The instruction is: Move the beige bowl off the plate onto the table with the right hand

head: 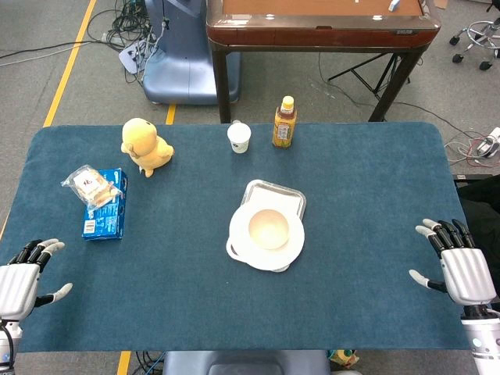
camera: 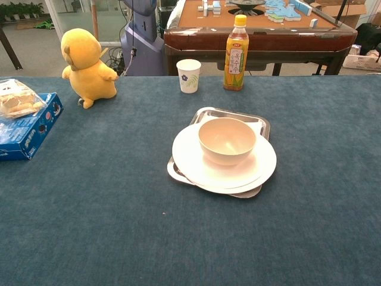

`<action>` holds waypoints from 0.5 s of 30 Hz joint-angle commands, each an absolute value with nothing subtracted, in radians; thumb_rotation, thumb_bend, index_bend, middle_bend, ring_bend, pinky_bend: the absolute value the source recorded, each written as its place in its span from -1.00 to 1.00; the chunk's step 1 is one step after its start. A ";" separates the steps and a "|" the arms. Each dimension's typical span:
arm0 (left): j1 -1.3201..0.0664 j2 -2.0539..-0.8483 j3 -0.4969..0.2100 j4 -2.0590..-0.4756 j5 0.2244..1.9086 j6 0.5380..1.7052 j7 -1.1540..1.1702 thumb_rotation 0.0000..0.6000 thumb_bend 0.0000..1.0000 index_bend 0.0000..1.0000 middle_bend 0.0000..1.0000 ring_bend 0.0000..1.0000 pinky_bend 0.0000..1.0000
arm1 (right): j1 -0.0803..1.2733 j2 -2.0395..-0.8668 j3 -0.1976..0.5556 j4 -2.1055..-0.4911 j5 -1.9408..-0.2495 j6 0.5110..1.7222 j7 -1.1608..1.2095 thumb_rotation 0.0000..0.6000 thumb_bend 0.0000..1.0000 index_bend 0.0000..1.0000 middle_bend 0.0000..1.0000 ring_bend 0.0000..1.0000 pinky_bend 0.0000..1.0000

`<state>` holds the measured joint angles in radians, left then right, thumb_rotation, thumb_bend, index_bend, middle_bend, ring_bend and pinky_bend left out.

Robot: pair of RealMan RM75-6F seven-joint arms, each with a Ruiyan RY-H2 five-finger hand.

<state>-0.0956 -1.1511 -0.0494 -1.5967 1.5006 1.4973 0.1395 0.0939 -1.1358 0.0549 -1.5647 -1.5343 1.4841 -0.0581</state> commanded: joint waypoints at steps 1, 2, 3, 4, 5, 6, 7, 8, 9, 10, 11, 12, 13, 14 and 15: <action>-0.096 -1.151 -0.050 -1.596 1.500 1.497 0.141 1.00 -0.78 -0.48 -0.50 -0.68 -0.28 | 0.092 -1.136 0.052 -1.567 -1.535 1.483 -0.061 1.00 -1.00 -0.52 -0.59 -0.73 -0.85; -0.097 -1.152 -0.050 -1.597 1.499 1.496 0.140 1.00 -0.78 -0.48 -0.49 -0.68 -0.28 | 0.092 -1.135 0.051 -1.569 -1.534 1.481 -0.064 1.00 -1.00 -0.52 -0.59 -0.73 -0.85; -0.097 -1.152 -0.051 -1.597 1.498 1.495 0.140 1.00 -0.78 -0.47 -0.47 -0.67 -0.28 | 0.092 -1.135 0.051 -1.570 -1.533 1.480 -0.066 1.00 -1.00 -0.49 -0.58 -0.73 -0.85; -0.098 -1.152 -0.051 -1.597 1.498 1.495 0.141 1.00 -0.78 -0.47 -0.45 -0.67 -0.28 | 0.093 -1.134 0.050 -1.572 -1.532 1.476 -0.068 1.00 -1.00 -0.45 -0.56 -0.73 -0.85; -0.098 -1.152 -0.050 -1.597 1.499 1.495 0.143 1.00 -0.78 -0.46 -0.44 -0.67 -0.28 | 0.094 -1.133 0.048 -1.573 -1.533 1.473 -0.070 1.00 -1.00 -0.40 -0.54 -0.73 -0.85; -0.098 -1.152 -0.049 -1.597 1.501 1.495 0.143 1.00 -0.78 -0.46 -0.44 -0.67 -0.28 | 0.095 -1.132 0.047 -1.575 -1.533 1.469 -0.071 1.00 -1.00 -0.36 -0.53 -0.73 -0.85; -0.098 -1.152 -0.049 -1.598 1.501 1.496 0.142 1.00 -0.78 -0.46 -0.44 -0.67 -0.28 | 0.096 -1.131 0.045 -1.579 -1.534 1.466 -0.071 1.00 -1.00 -0.34 -0.53 -0.73 -0.85; -0.097 -1.152 -0.049 -1.597 1.502 1.497 0.143 1.00 -0.78 -0.46 -0.44 -0.67 -0.28 | 0.096 -1.130 0.044 -1.581 -1.535 1.465 -0.071 1.00 -1.00 -0.33 -0.53 -0.73 -0.85; -0.097 -1.152 -0.049 -1.597 1.502 1.498 0.143 1.00 -0.78 -0.46 -0.44 -0.67 -0.28 | 0.096 -1.130 0.043 -1.584 -1.537 1.465 -0.071 1.00 -1.00 -0.31 -0.52 -0.73 -0.85; -0.096 -1.151 -0.048 -1.597 1.500 1.498 0.142 1.00 -0.78 -0.46 -0.44 -0.67 -0.28 | 0.096 -1.130 0.042 -1.586 -1.541 1.467 -0.072 1.00 -1.00 -0.29 -0.52 -0.73 -0.84; -0.096 -1.150 -0.048 -1.598 1.498 1.497 0.140 1.00 -0.78 -0.46 -0.44 -0.67 -0.28 | 0.096 -1.130 0.041 -1.588 -1.545 1.469 -0.074 1.00 -1.00 -0.27 -0.52 -0.73 -0.84; -0.096 -1.150 -0.048 -1.599 1.496 1.496 0.139 1.00 -0.78 -0.46 -0.44 -0.67 -0.28 | 0.095 -1.130 0.041 -1.591 -1.548 1.472 -0.077 1.00 -1.00 -0.25 -0.52 -0.73 -0.83; -0.096 -1.149 -0.049 -1.599 1.496 1.496 0.137 1.00 -0.78 -0.46 -0.44 -0.67 -0.28 | 0.096 -1.131 0.040 -1.594 -1.556 1.476 -0.083 1.00 -1.00 -0.24 -0.52 -0.73 -0.83; -0.096 -1.149 -0.048 -1.598 1.498 1.496 0.138 1.00 -0.78 -0.46 -0.44 -0.67 -0.28 | 0.098 -1.131 0.040 -1.597 -1.563 1.479 -0.087 1.00 -1.00 -0.23 -0.52 -0.73 -0.82; -0.096 -1.149 -0.048 -1.598 1.498 1.497 0.138 1.00 -0.78 -0.46 -0.44 -0.67 -0.28 | 0.100 -1.133 0.041 -1.601 -1.570 1.482 -0.091 1.00 -1.00 -0.22 -0.52 -0.73 -0.82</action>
